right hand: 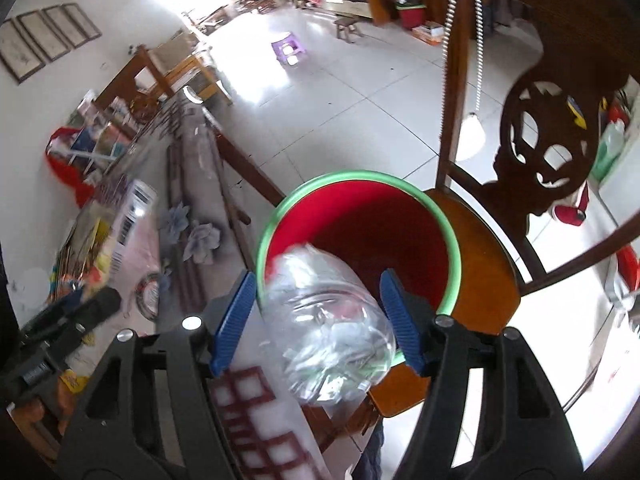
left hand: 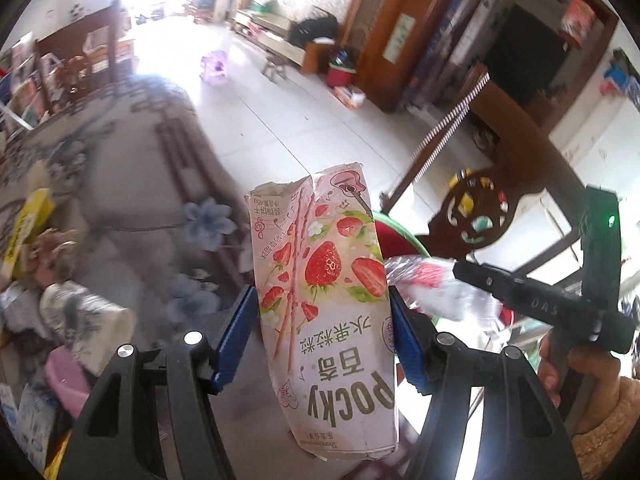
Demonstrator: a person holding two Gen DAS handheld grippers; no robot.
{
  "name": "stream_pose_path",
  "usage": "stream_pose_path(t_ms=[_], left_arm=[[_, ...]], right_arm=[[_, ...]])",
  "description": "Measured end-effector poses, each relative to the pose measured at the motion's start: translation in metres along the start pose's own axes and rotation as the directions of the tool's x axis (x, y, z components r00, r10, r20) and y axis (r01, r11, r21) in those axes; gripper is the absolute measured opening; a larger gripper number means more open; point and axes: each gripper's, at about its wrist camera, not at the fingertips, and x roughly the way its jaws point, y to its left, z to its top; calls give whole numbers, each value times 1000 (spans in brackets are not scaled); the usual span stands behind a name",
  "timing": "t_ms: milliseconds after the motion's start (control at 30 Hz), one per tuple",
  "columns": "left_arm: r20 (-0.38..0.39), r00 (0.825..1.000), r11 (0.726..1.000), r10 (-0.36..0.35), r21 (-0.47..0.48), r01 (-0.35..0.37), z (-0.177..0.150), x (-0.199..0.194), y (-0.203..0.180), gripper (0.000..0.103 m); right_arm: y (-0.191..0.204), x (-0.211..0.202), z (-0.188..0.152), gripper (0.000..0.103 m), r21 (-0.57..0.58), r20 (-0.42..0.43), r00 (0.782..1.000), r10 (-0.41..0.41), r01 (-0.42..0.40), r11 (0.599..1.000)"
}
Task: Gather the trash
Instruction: 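Carry both items to the red bucket and release them inside, then return to the table and grasp the Yili milk carton with the left tool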
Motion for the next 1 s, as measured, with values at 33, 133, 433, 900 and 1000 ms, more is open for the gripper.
stream_pose_path(t_ms=[33, 133, 433, 900, 1000], left_arm=[[-11, 1000, 1000, -6, 8, 6, 0, 5, -2, 61], [-45, 998, 999, -31, 37, 33, 3, 19, -15, 61], [-85, 994, 987, -69, 138, 80, 12, 50, -54, 67], [32, 997, 995, -77, 68, 75, 7, -9, -26, 75], [79, 996, 998, -50, 26, 48, -1, -33, -6, 75]], right_arm=[[-6, -2, -2, 70, 1, 8, 1000, -5, 5, 1000], [-12, -11, -1, 70, 3, 27, 999, -23, 23, 1000], [-33, -39, -5, 74, 49, 76, 995, -61, 57, 997], [4, -54, -11, 76, -11, 112, 993, -42, 44, 999], [28, -51, -12, 77, -56, 111, 994, -22, 29, 998]])
